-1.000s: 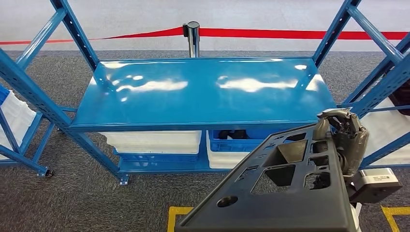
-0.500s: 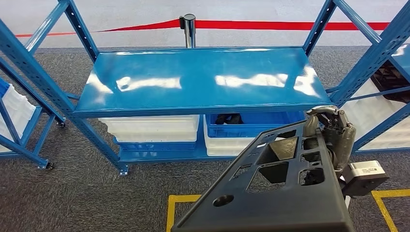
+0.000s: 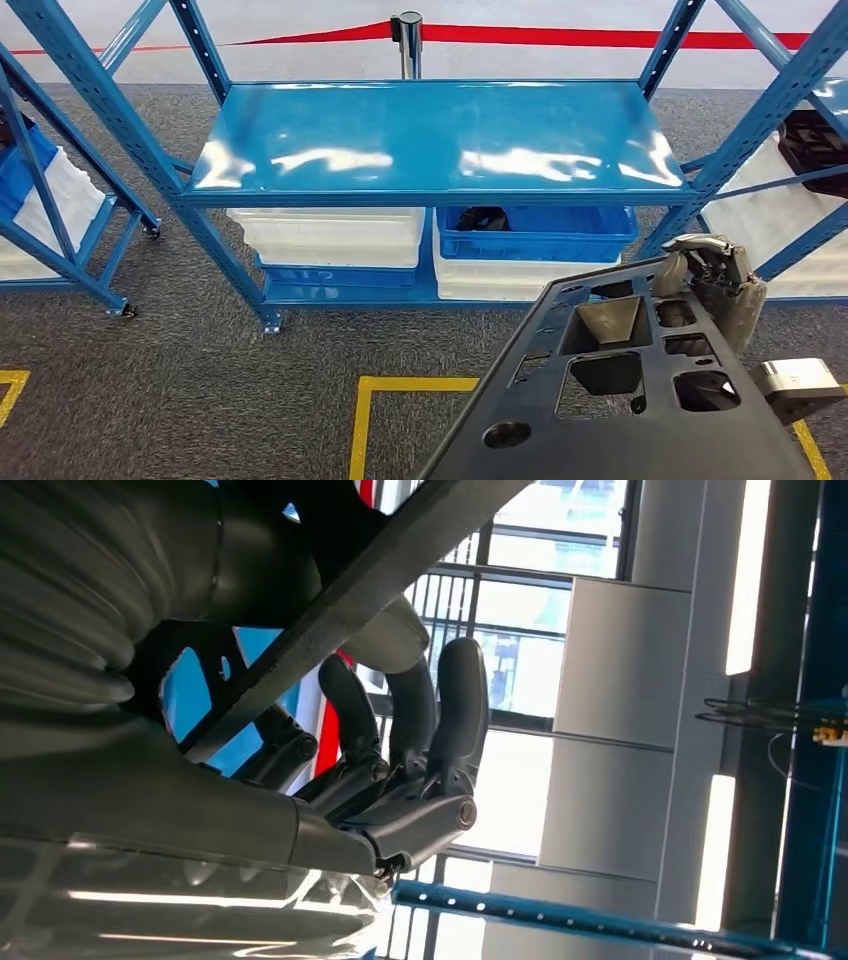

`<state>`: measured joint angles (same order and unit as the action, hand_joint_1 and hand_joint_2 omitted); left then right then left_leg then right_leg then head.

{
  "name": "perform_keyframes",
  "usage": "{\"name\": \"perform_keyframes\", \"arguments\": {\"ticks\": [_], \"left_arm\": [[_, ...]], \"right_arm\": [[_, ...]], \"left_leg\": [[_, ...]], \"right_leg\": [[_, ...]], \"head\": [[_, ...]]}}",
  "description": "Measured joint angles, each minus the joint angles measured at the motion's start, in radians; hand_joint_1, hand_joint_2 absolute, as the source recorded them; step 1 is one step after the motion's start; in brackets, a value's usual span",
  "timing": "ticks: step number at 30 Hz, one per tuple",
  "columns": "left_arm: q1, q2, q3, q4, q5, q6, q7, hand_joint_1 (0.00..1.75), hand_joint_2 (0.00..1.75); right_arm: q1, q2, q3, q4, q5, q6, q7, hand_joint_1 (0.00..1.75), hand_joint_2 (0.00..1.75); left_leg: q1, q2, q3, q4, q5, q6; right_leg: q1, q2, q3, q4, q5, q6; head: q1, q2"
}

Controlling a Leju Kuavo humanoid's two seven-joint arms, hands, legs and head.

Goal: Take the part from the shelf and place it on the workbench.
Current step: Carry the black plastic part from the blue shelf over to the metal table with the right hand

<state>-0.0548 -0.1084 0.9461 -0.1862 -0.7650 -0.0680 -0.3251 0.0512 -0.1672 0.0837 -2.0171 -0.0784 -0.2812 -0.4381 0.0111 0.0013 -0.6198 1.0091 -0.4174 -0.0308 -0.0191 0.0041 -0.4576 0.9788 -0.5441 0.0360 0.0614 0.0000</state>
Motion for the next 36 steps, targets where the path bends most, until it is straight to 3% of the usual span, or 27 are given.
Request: {"name": "perform_keyframes", "arguments": {"ticks": [2,3,4,6,7,8,9,10,11,12,14,16,18,19,20,22,23,24,25,26,28,30,31,33,34,36], "left_arm": [[0.002,0.007,0.0,0.0,0.0,0.003,-0.001,0.0,1.75],[0.003,0.009,0.0,0.0,0.0,0.004,0.0,0.0,1.75],[0.004,0.011,0.0,0.0,-0.001,0.004,0.0,0.0,1.75],[0.005,0.014,0.0,0.0,-0.001,0.004,0.003,0.0,1.75],[0.005,0.016,0.001,0.0,-0.001,0.004,0.005,0.0,1.75],[0.005,0.018,0.001,0.0,-0.001,0.004,0.007,0.0,1.75],[0.005,0.019,0.001,-0.001,-0.002,0.005,0.009,0.0,1.75],[0.005,0.021,0.001,-0.001,-0.002,0.005,0.01,0.0,1.75],[0.005,0.022,0.001,-0.001,-0.003,0.005,0.012,0.0,1.75],[0.004,0.023,0.001,-0.001,-0.004,0.005,0.013,0.0,1.75],[0.001,0.025,0.001,-0.003,-0.006,0.005,0.015,0.0,1.75],[0.0,0.027,0.001,-0.003,-0.008,0.005,0.016,0.0,1.75],[0.001,0.027,0.001,-0.003,-0.012,0.004,0.016,0.0,1.75],[0.002,0.028,0.001,-0.003,-0.014,0.002,0.016,0.0,1.75],[0.002,0.028,0.001,-0.003,-0.016,0.0,0.014,0.0,1.75],[0.001,0.028,0.001,-0.003,-0.02,-0.004,0.01,0.0,1.75],[0.001,0.028,0.001,-0.003,-0.021,-0.005,0.007,0.0,1.75],[0.0,0.028,0.001,-0.003,-0.023,-0.006,0.005,0.0,1.75],[0.0,0.028,0.001,-0.003,-0.025,-0.006,0.002,0.0,1.75],[0.0,0.028,0.0,-0.003,-0.027,-0.007,0.001,0.0,1.75],[0.0,0.027,0.0,-0.003,-0.031,-0.008,-0.002,0.0,1.75],[-0.001,0.027,0.0,-0.003,-0.034,-0.009,-0.002,0.0,1.75],[-0.001,0.027,-0.001,-0.003,-0.036,-0.01,-0.002,0.0,1.75],[0.0,0.027,-0.001,-0.002,-0.041,-0.01,0.0,0.0,1.75],[0.001,0.026,-0.001,-0.002,-0.043,-0.01,0.001,0.0,1.75],[0.003,0.025,-0.002,-0.002,-0.048,-0.011,0.004,0.0,1.75]], "right_arm": [[-0.002,0.002,0.001,0.009,-0.007,0.005,-0.007,1.75,1.75],[-0.004,0.004,0.001,0.015,-0.01,0.008,-0.009,1.75,1.75],[-0.005,0.005,0.002,0.02,-0.013,0.01,-0.012,1.75,1.75],[-0.008,0.007,0.002,0.028,-0.016,0.011,-0.014,1.75,1.75],[-0.008,0.007,0.003,0.032,-0.017,0.011,-0.015,1.75,1.75],[-0.008,0.008,0.003,0.036,-0.018,0.01,-0.016,1.75,1.75],[-0.008,0.009,0.003,0.04,-0.019,0.01,-0.018,1.75,1.75],[-0.008,0.01,0.003,0.043,-0.02,0.009,-0.02,1.75,1.75],[-0.007,0.01,0.003,0.045,-0.02,0.008,-0.022,1.75,1.75],[-0.007,0.011,0.002,0.047,-0.021,0.007,-0.024,1.75,1.75],[-0.006,0.012,0.001,0.048,-0.021,0.006,-0.027,1.75,1.75],[-0.007,0.013,-0.001,0.048,-0.021,0.003,-0.03,1.75,1.75],[-0.003,0.014,-0.002,0.048,-0.021,-0.002,-0.031,1.75,1.75],[0.001,0.014,-0.003,0.048,-0.021,-0.005,-0.031,1.75,1.75],[0.005,0.015,-0.005,0.048,-0.02,-0.007,-0.032,1.75,1.75],[0.012,0.016,-0.01,0.048,-0.019,-0.011,-0.032,1.75,1.75],[0.015,0.016,-0.012,0.048,-0.019,-0.013,-0.032,1.75,1.75],[0.018,0.016,-0.014,0.048,-0.018,-0.014,-0.032,1.75,1.75],[0.021,0.016,-0.015,0.048,-0.017,-0.015,-0.033,1.75,1.75],[0.025,0.016,-0.017,0.047,-0.016,-0.016,-0.033,1.75,1.75],[0.031,0.017,-0.018,0.041,-0.014,-0.02,-0.035,1.75,1.75],[0.039,0.017,-0.019,0.031,-0.008,-0.022,-0.035,1.75,1.75],[0.044,0.018,-0.02,0.026,-0.004,-0.023,-0.035,1.75,1.75],[0.061,0.019,-0.023,0.018,0.003,-0.024,-0.033,1.75,1.75],[0.07,0.019,-0.025,0.014,0.007,-0.024,-0.032,1.75,1.75],[0.089,0.02,-0.027,0.006,0.014,-0.025,-0.029,1.75,1.75]], "left_leg": [[0.002,0.0,-0.01,0.004,0.002,-0.01],[0.003,0.001,-0.019,0.022,-0.023,-0.014],[0.005,0.001,-0.03,0.058,-0.066,-0.016],[0.005,0.0,-0.054,0.182,-0.176,-0.018],[0.005,0.0,-0.06,0.247,-0.205,-0.018],[0.005,0.0,-0.057,0.295,-0.207,-0.019],[0.005,0.0,-0.042,0.313,-0.183,-0.018],[0.005,0.0,-0.018,0.304,-0.149,-0.018],[0.005,0.0,0.024,0.258,-0.115,-0.017],[0.006,0.0,0.077,0.188,-0.103,-0.015],[0.002,-0.001,0.182,0.029,-0.126,-0.011],[-0.004,-0.005,0.218,-0.044,-0.155,-0.006],[-0.003,-0.004,0.203,-0.047,-0.145,0.006],[-0.003,-0.002,0.192,-0.046,-0.136,0.015],[-0.001,0.001,0.18,-0.045,-0.125,0.024],[-0.004,0.004,0.15,-0.037,-0.106,0.035],[-0.005,0.005,0.133,-0.031,-0.097,0.037],[-0.005,0.006,0.114,-0.023,-0.089,0.037],[-0.005,0.007,0.094,-0.014,-0.081,0.037],[-0.005,0.008,0.075,-0.005,-0.075,0.035],[-0.006,0.008,0.044,0.012,-0.063,0.029],[-0.009,0.007,0.028,0.021,-0.048,0.019],[-0.01,0.007,0.022,0.023,-0.041,0.014],[-0.01,0.006,0.01,0.027,-0.034,0.004],[-0.009,0.005,0.001,0.04,-0.051,0.0],[-0.006,0.004,-0.026,0.119,-0.131,-0.005]], "right_leg": [[-0.003,-0.001,-0.024,0.0,0.009,-0.013],[-0.005,-0.003,-0.038,0.0,0.017,-0.023],[-0.008,-0.005,-0.053,-0.001,0.027,-0.032],[-0.003,-0.008,-0.076,0.0,0.047,-0.043],[-0.001,-0.009,-0.089,0.001,0.057,-0.045],[0.001,-0.01,-0.102,0.002,0.068,-0.046],[0.003,-0.011,-0.117,0.004,0.079,-0.047],[0.004,-0.011,-0.131,0.007,0.088,-0.046],[0.004,-0.011,-0.145,0.011,0.097,-0.045],[0.004,-0.011,-0.157,0.015,0.105,-0.042],[0.006,-0.011,-0.173,0.023,0.122,-0.033],[0.008,-0.012,-0.181,0.024,0.142,-0.025],[0.007,-0.011,-0.189,0.026,0.143,-0.014],[0.007,-0.011,-0.194,0.042,0.116,-0.01],[0.007,-0.01,-0.203,0.076,0.071,-0.007],[0.006,-0.009,-0.227,0.195,-0.035,-0.006],[0.006,-0.009,-0.236,0.257,-0.062,-0.005],[0.006,-0.009,-0.236,0.302,-0.063,-0.005],[0.006,-0.009,-0.223,0.318,-0.041,-0.005],[0.006,-0.009,-0.194,0.297,-0.009,-0.005],[0.007,-0.009,-0.095,0.172,0.024,-0.01],[0.012,-0.008,-0.014,0.05,0.003,-0.015],[0.014,-0.007,0.0,0.02,-0.007,-0.016],[0.009,-0.008,-0.014,0.009,-0.005,-0.022],[0.005,-0.009,-0.025,0.007,0.001,-0.028],[0.001,-0.011,-0.047,0.005,0.018,-0.041]], "head": [[-0.008,0.0],[-0.014,0.0],[-0.022,0.0],[-0.037,0.0],[-0.042,0.0],[-0.044,0.0],[-0.045,0.0],[-0.046,0.0],[-0.047,0.0],[-0.047,0.0],[-0.048,0.0],[-0.048,0.0],[-0.047,0.0],[-0.045,0.0],[-0.042,0.0],[-0.033,0.0],[-0.029,0.0],[-0.026,0.0],[-0.023,0.0],[-0.021,0.0],[-0.014,0.0],[-0.01,0.0],[-0.01,0.0],[-0.016,0.0],[-0.02,0.0],[-0.032,0.0]]}}
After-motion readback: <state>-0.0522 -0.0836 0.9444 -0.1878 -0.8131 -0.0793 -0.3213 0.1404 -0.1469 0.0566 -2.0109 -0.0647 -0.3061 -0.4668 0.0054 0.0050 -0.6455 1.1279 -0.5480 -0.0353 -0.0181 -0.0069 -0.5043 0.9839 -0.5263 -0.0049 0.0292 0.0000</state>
